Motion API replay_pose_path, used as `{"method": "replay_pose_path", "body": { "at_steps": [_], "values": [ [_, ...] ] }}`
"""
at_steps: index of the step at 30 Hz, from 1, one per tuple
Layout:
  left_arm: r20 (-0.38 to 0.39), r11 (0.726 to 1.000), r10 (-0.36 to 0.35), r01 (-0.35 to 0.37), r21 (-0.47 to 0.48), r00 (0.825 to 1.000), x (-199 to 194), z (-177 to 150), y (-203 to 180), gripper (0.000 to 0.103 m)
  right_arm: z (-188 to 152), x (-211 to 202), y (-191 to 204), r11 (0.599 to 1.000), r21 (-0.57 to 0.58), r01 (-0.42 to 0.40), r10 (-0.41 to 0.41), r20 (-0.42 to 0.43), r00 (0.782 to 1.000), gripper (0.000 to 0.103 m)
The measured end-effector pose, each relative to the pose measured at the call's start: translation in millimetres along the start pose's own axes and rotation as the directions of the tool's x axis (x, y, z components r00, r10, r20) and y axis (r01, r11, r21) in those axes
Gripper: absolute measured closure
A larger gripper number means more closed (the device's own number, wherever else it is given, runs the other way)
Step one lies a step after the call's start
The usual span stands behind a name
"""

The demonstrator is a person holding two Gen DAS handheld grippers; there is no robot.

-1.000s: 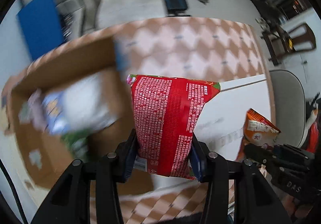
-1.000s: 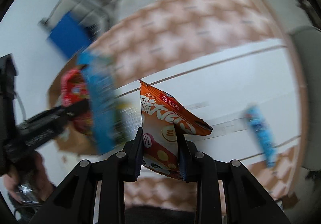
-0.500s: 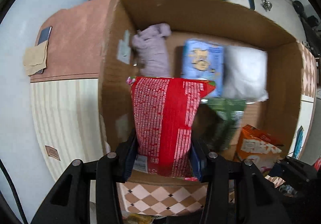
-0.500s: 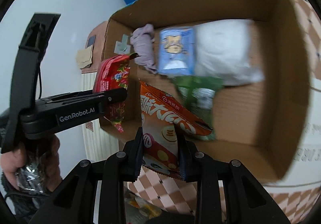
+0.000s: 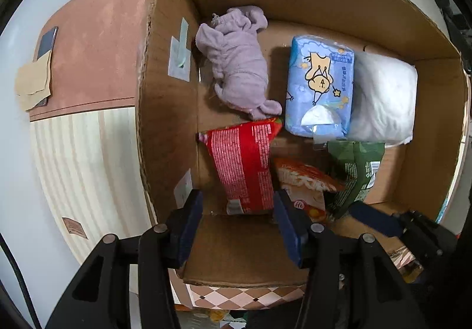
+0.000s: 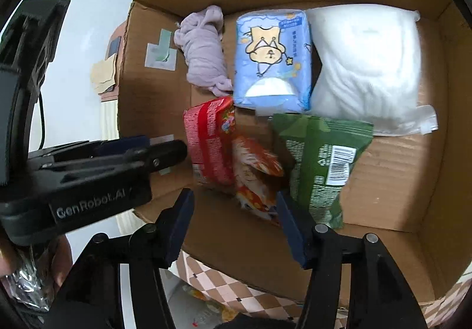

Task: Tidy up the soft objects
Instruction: 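Place the red and orange bags into the box and open both tools, then move the left tool to the foil item while the right tool approaches the blue tube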

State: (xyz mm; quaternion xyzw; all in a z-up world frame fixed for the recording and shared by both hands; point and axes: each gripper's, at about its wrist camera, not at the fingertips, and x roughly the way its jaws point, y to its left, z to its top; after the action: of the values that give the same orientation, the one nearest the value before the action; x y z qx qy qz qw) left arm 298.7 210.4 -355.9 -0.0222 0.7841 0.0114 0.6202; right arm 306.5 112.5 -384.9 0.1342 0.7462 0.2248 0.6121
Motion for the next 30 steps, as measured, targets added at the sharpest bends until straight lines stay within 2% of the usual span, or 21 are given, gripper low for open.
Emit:
{"method": "replay_pose_path", "body": {
  "at_steps": [6,9,12,16,21,25,27,29,30],
  "values": [
    [0.070,1.000,0.006,-0.005,-0.012,0.998,-11,-21,2,0.055,-5,-14,3,0.995,-0.021,0.100,-0.099,0.041,0.994,0.042],
    [0.136,0.999,-0.003,0.009,-0.040,0.991,-23,-39,2,0.055,-32,-42,-16,0.985,-0.033,0.171,-0.168,0.078,0.983,0.042],
    [0.206,0.998,0.010,0.003,-0.060,0.979,-30,-59,5,0.055,-46,-59,-23,0.965,-0.035,0.260,-0.254,0.122,0.959,0.042],
    [0.274,0.997,0.019,0.002,-0.078,0.961,-38,-88,-3,0.055,-71,-74,-28,0.947,-0.039,0.319,-0.310,0.148,0.939,0.042],
    [0.341,0.995,0.027,0.006,-0.097,0.940,-56,-113,-12,0.055,-93,-95,-27,0.934,-0.036,0.355,-0.342,0.196,0.919,0.042],
    [0.401,0.994,0.044,0.000,-0.111,0.915,-73,-129,-16,0.055,-120,-121,-23,0.927,-0.024,0.373,-0.354,0.264,0.897,0.042],
    [0.434,0.994,0.055,-0.007,-0.112,0.899,-83,-138,-17,0.050,-127,-129,-21,0.927,-0.024,0.374,-0.352,0.287,0.891,0.042],
    [0.459,0.994,0.063,-0.013,-0.110,0.886,-92,-144,-20,0.041,-135,-139,-18,0.923,-0.025,0.383,-0.356,0.314,0.880,0.042],
    [0.471,0.994,0.059,-0.010,-0.107,0.880,-96,-148,-22,0.034,-139,-144,-17,0.923,-0.028,0.385,-0.355,0.327,0.876,0.042]
  ]
}}
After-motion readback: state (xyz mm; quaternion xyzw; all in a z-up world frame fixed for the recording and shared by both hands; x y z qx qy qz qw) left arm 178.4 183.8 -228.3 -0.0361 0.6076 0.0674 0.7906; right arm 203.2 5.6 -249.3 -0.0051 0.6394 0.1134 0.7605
